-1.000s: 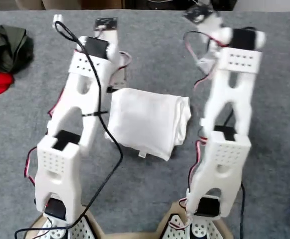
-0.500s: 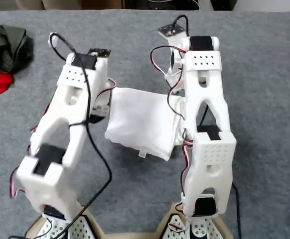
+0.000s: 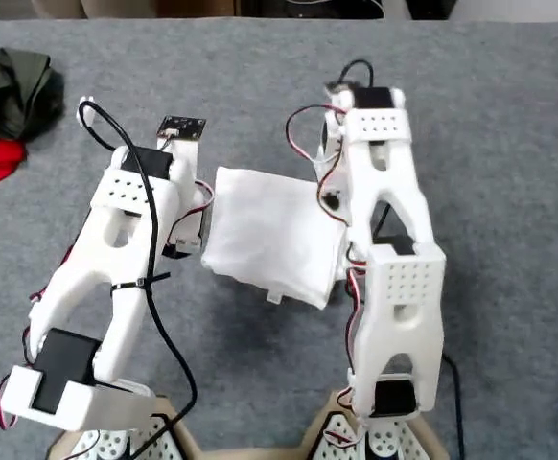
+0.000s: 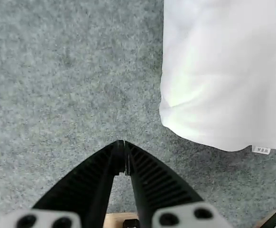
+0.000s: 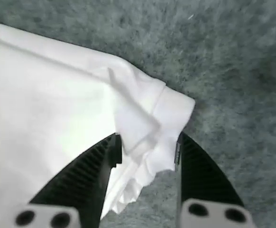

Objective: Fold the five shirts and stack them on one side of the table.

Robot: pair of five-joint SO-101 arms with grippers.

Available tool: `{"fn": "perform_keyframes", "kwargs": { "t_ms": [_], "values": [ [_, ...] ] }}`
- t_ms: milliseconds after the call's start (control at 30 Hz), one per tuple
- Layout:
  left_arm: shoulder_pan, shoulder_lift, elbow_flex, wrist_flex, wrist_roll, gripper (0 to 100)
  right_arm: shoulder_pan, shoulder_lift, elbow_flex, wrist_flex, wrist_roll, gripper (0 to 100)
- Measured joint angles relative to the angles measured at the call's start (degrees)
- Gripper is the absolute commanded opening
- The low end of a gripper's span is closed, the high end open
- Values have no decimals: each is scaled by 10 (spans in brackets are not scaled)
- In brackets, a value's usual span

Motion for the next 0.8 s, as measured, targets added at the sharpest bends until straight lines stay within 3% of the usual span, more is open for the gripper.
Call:
{"fn": "perform_keyframes", "kwargs": {
  "t_ms": [167,500,800],
  "values": [
    [0,0,0,0,0,20,4,16,1,-20,0,92],
    [0,0,0,0,0,20,4,18,-4,-26,1,60],
    [0,0,0,0,0,20,49,18,-69,-33,50,19]
  ]
}}
